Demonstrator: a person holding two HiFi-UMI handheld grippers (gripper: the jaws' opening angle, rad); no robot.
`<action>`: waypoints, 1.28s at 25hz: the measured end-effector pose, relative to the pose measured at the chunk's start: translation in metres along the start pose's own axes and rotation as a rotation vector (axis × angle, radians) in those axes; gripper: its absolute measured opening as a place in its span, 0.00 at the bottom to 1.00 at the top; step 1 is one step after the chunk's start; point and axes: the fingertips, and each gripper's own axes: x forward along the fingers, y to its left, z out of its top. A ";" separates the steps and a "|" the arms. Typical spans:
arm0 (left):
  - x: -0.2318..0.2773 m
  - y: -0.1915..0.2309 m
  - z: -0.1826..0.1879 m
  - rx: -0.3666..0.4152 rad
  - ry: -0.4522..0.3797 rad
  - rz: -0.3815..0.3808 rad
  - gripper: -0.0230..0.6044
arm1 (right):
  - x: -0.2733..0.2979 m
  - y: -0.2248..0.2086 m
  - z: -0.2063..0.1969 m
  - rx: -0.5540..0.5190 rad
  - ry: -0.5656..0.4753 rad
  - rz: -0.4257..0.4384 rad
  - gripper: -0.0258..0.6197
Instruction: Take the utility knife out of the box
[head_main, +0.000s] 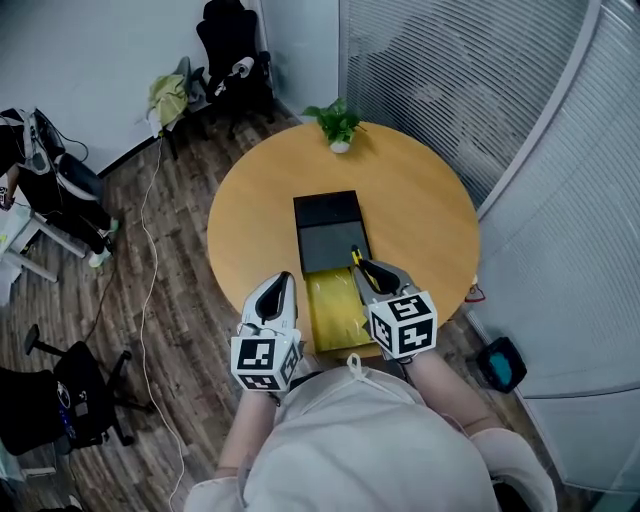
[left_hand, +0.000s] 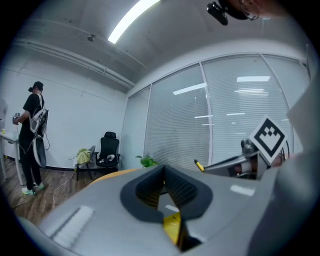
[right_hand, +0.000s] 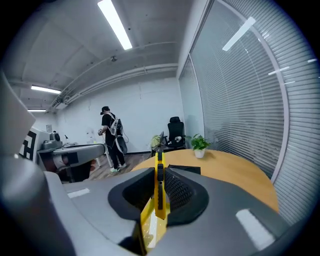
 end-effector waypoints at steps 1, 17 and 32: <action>0.001 0.000 0.001 0.000 -0.002 0.000 0.05 | 0.000 0.000 0.001 -0.001 -0.004 0.000 0.14; 0.007 -0.009 -0.011 -0.005 0.020 0.005 0.05 | -0.005 -0.006 -0.006 0.017 -0.014 0.016 0.14; 0.011 -0.009 -0.011 0.047 0.035 0.013 0.05 | -0.008 -0.009 -0.010 0.044 -0.016 0.015 0.14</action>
